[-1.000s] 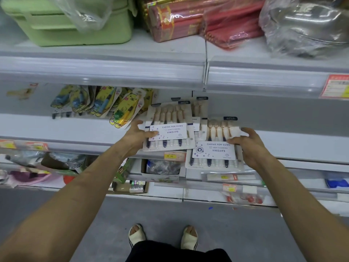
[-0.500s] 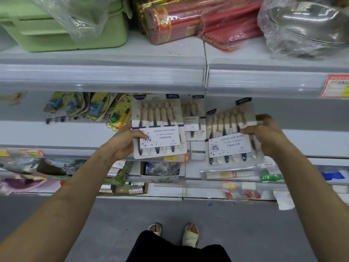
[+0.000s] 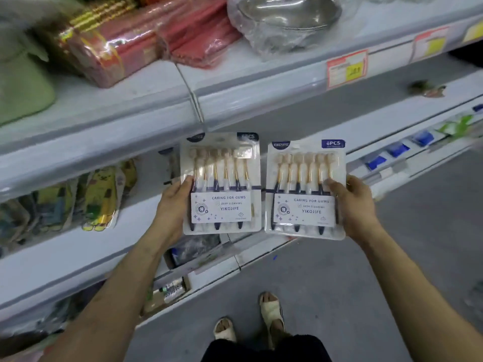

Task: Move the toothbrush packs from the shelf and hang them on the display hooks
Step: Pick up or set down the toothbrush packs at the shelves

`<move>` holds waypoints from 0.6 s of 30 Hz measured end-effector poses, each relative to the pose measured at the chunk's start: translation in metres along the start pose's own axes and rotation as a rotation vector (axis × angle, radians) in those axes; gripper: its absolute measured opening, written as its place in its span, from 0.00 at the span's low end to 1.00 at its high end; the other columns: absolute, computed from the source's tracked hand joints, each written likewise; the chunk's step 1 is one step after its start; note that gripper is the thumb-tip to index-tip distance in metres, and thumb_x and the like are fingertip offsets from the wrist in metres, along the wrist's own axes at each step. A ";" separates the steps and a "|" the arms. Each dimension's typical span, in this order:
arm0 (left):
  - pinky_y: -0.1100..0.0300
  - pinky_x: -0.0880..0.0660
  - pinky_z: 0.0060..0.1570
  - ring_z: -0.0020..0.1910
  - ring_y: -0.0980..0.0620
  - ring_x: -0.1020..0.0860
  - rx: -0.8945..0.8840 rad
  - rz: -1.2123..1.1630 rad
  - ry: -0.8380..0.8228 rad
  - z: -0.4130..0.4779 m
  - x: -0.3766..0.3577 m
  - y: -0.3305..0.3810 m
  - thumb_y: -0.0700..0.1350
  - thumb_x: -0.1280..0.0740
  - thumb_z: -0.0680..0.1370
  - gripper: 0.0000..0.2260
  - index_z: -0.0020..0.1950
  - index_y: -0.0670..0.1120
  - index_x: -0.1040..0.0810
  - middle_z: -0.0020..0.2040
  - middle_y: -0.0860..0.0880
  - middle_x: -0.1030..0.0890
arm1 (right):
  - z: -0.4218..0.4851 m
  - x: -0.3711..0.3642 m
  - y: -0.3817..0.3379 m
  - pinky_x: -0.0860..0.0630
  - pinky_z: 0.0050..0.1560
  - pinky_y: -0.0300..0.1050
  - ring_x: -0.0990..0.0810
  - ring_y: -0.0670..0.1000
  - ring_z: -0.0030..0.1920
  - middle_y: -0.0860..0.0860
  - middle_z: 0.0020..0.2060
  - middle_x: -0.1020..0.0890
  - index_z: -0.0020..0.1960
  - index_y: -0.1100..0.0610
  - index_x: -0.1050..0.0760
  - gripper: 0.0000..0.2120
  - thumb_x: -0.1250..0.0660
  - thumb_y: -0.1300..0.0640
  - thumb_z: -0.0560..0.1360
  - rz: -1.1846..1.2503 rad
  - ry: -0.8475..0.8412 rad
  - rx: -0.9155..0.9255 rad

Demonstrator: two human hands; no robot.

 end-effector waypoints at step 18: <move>0.39 0.20 0.56 0.51 0.41 0.13 -0.194 0.411 -0.501 -0.048 -0.398 -0.028 0.60 0.38 0.84 0.20 0.52 0.46 0.17 0.47 0.45 0.12 | -0.025 0.315 0.119 0.19 0.58 0.62 0.16 0.56 0.49 0.62 0.51 0.14 0.51 0.55 0.21 0.14 0.38 0.46 0.83 0.361 0.689 -0.101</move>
Point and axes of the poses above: each hand's wrist, its own z-axis towards the middle knuckle, its own x-axis out of the back of the hand, y = z × x, the point moved 3 cm from there along z, towards the middle knuckle
